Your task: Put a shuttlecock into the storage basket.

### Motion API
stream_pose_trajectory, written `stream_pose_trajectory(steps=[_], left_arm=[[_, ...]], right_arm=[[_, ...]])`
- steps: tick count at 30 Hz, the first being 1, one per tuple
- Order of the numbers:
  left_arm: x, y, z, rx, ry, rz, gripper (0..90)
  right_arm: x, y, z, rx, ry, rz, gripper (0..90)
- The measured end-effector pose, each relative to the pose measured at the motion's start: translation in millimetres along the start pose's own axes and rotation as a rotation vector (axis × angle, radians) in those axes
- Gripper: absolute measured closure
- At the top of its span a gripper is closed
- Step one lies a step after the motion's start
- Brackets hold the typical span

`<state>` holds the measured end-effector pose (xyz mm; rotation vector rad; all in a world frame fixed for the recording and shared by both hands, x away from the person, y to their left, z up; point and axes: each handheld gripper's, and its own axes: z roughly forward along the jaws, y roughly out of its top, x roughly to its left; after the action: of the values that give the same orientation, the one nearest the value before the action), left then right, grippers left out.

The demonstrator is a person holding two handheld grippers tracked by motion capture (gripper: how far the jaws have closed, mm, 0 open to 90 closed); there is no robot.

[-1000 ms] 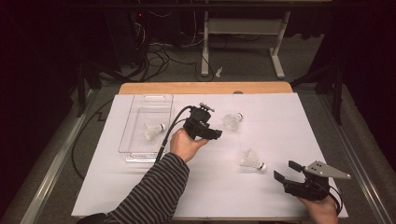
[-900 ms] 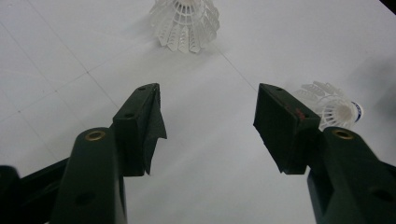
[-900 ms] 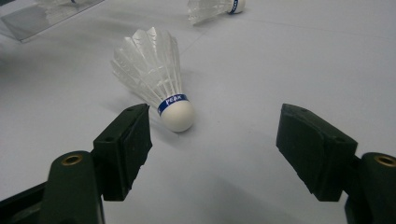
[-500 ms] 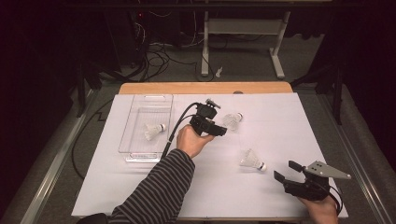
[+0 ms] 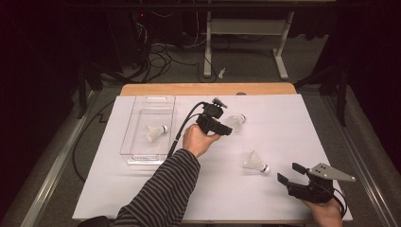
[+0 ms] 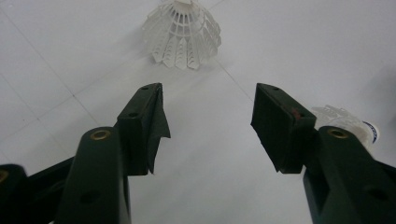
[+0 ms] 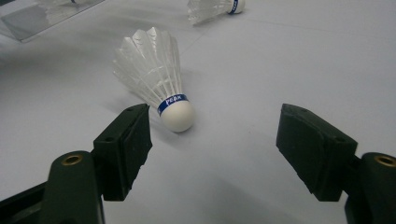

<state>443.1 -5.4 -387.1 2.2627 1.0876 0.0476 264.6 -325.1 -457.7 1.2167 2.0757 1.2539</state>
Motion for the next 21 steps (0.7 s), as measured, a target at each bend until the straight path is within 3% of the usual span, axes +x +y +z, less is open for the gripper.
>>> stream_pose_trajectory(steps=[21], left_arm=[[-3.5,18.6,11.4,0.021,0.008,0.011,45.5]], right_arm=[[0.5,0.0,0.9,0.005,0.004,-0.004,26.9]])
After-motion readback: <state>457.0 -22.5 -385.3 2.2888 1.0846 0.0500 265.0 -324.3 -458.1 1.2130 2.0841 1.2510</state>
